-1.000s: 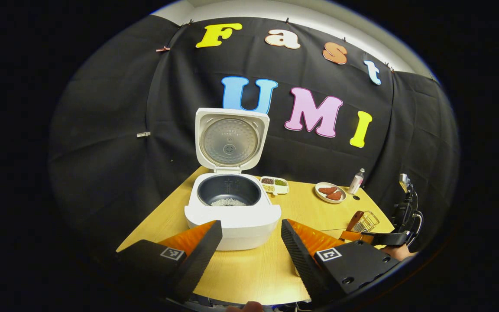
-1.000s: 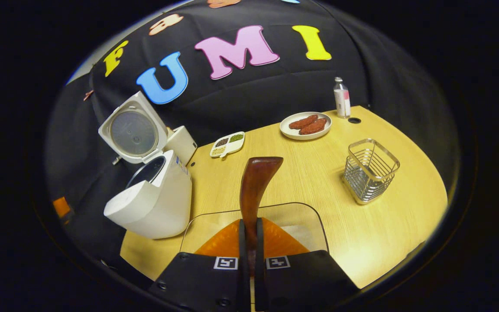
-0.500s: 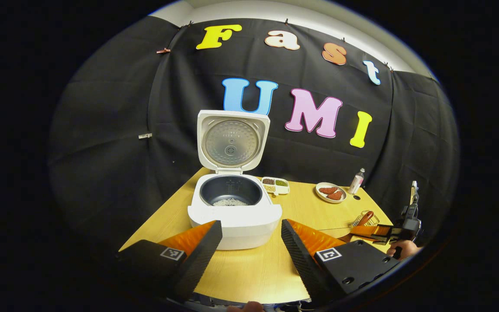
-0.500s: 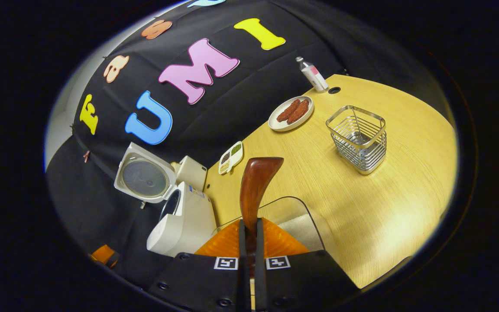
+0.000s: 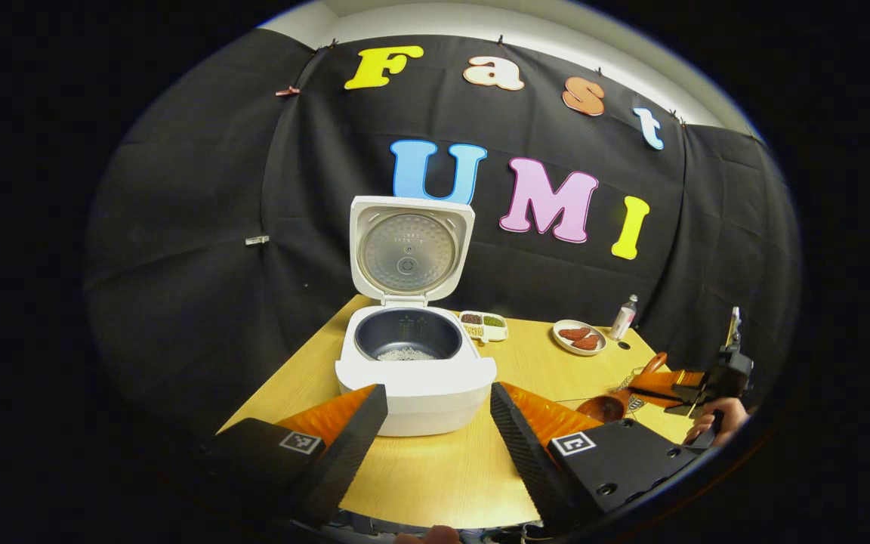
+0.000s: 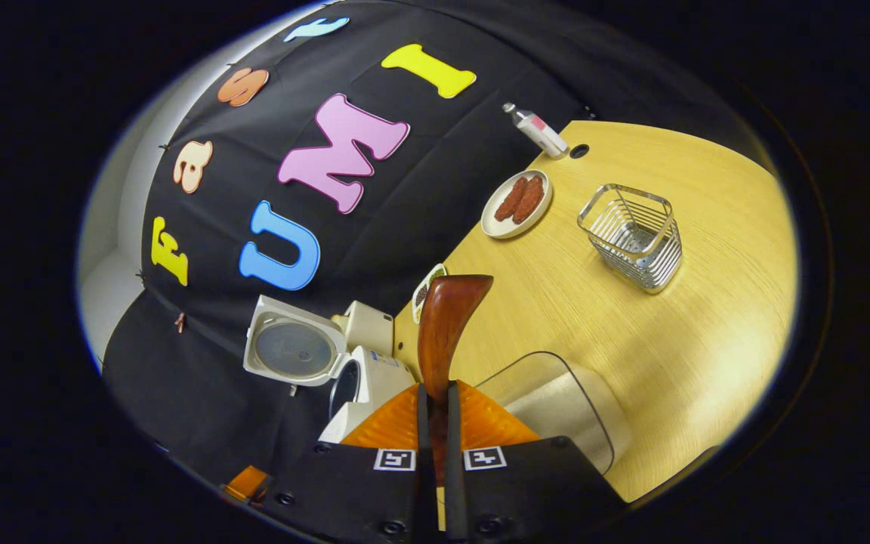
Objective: Close the left gripper, press the button to open the rice cooker; take a wooden spoon from the chopstick holder with the right hand, scoop a spoonful of rice and pour it into the rice cooker, then put the wooden spoon back into the chopstick holder.
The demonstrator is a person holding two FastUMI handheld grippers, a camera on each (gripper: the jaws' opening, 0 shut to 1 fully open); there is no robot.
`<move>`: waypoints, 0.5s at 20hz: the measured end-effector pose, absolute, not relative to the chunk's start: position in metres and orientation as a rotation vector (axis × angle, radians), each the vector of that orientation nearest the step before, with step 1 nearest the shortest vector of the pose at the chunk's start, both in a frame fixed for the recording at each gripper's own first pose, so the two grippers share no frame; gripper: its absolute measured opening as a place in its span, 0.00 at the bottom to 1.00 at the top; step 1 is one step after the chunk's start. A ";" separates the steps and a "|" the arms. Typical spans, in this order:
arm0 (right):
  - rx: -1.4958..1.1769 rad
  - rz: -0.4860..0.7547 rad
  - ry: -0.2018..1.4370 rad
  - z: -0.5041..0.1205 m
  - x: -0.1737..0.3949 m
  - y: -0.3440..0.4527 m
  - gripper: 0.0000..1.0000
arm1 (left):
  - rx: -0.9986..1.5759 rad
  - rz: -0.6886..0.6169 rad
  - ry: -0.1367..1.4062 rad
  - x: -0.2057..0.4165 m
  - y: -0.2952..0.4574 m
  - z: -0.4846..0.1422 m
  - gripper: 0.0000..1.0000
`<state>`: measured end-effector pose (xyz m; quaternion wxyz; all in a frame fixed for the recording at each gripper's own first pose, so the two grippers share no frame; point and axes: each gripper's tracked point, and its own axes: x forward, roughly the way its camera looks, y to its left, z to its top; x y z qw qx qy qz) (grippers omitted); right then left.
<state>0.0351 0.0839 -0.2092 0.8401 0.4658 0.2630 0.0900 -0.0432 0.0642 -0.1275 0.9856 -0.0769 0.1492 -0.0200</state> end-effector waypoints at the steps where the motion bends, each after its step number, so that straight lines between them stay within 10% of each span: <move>1: 0.981 0.193 0.540 -0.196 0.038 0.087 0.08 | -0.154 -0.043 0.299 -0.043 0.064 -0.127 0.95; 10: 0.917 0.282 0.372 -0.060 0.084 0.161 0.08 | -0.163 -0.062 0.288 -0.048 0.074 -0.130 0.95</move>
